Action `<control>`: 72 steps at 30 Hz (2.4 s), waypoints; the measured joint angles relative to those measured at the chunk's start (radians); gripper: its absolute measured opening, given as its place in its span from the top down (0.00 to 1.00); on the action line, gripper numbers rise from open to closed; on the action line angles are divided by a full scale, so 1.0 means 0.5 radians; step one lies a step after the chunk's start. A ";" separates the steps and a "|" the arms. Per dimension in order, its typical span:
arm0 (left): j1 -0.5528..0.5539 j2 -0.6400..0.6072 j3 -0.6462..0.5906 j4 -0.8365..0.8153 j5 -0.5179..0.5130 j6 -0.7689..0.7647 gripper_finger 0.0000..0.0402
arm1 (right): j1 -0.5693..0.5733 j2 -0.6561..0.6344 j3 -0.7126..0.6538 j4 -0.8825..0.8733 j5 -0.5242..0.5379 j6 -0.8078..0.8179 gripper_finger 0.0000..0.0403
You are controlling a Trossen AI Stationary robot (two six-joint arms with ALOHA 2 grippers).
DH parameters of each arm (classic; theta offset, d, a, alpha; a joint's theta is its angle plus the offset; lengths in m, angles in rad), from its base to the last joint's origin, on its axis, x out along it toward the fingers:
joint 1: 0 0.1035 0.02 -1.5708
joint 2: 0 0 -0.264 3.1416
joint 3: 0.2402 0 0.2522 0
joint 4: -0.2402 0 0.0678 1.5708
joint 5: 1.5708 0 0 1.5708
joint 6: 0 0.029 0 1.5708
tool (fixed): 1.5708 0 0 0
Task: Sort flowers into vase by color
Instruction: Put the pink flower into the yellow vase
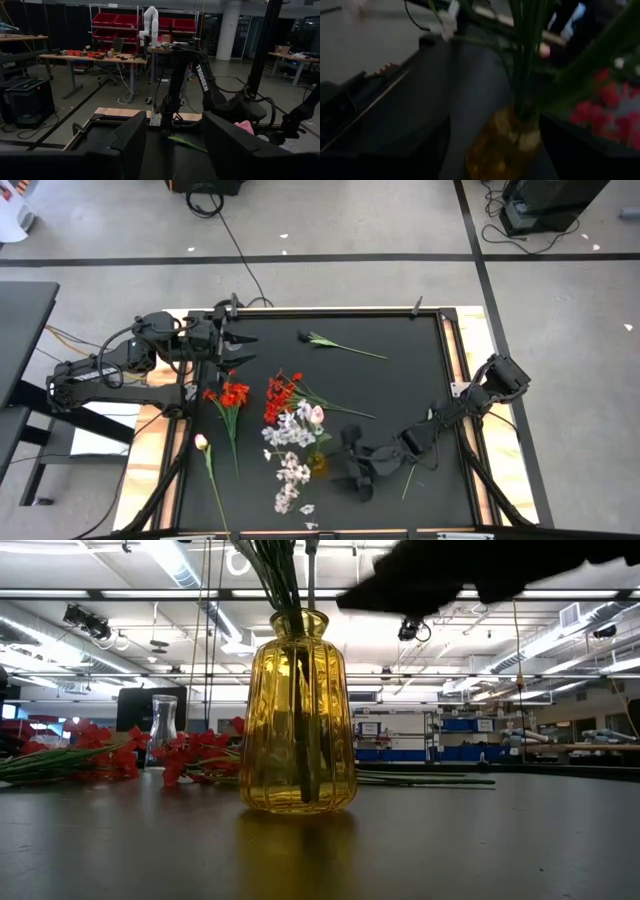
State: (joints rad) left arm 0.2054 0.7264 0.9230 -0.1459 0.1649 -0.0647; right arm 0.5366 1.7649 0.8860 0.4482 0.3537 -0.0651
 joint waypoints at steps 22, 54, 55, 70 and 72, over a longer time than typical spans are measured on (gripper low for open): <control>0.000 -0.001 0.000 0.000 -0.001 0.000 0.51 | -0.069 -0.851 -0.438 -0.396 0.467 0.852 0.23; 0.000 -0.001 -0.001 0.640 0.000 -0.426 0.51 | -0.615 -1.285 -0.438 -0.970 -0.185 1.600 0.38; 0.000 -0.002 -0.001 0.641 0.000 -0.426 0.51 | -0.645 -1.285 -0.438 -0.970 -0.196 1.614 0.38; -0.005 0.097 -0.002 -0.391 0.024 -1.194 0.51 | -0.952 -1.284 -0.438 -0.976 -0.539 1.808 0.39; -0.006 0.090 -0.002 -0.654 0.025 -1.386 0.52 | -0.980 -1.284 -0.438 -0.992 -0.587 1.808 0.40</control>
State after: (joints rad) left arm 0.2024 0.7717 0.9222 -0.4729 0.1775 -0.7577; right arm 0.0465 1.1229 0.6670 -0.0479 0.0603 0.8390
